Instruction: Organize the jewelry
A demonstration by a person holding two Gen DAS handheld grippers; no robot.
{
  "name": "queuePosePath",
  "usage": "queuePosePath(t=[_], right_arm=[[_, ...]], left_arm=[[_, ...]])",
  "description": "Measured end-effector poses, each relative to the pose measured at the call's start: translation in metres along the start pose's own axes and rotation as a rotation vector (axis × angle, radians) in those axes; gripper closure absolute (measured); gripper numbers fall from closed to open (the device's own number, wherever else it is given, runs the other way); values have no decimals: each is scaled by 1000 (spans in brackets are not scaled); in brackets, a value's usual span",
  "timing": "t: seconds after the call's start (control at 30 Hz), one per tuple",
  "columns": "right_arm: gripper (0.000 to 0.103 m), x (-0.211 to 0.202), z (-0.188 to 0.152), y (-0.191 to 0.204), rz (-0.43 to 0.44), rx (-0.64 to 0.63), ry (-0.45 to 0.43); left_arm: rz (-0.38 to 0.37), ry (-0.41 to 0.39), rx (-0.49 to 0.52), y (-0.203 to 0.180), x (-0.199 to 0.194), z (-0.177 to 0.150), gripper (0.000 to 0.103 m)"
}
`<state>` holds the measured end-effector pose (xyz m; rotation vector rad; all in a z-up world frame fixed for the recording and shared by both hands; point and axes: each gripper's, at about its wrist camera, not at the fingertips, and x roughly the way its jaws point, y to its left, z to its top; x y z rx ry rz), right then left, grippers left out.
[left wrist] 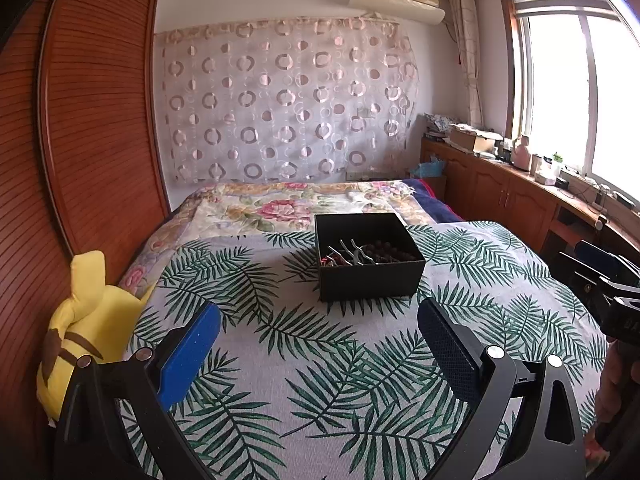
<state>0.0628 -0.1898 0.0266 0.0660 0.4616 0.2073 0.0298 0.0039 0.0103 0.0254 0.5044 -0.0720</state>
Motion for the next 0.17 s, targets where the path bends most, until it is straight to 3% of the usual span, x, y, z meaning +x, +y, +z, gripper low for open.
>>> queuePosePath(t=[0.17], right_arm=[[3,0,0,0,1,-1,0]], left_arm=[[-5,2,-2,0,-1,-1,8]])
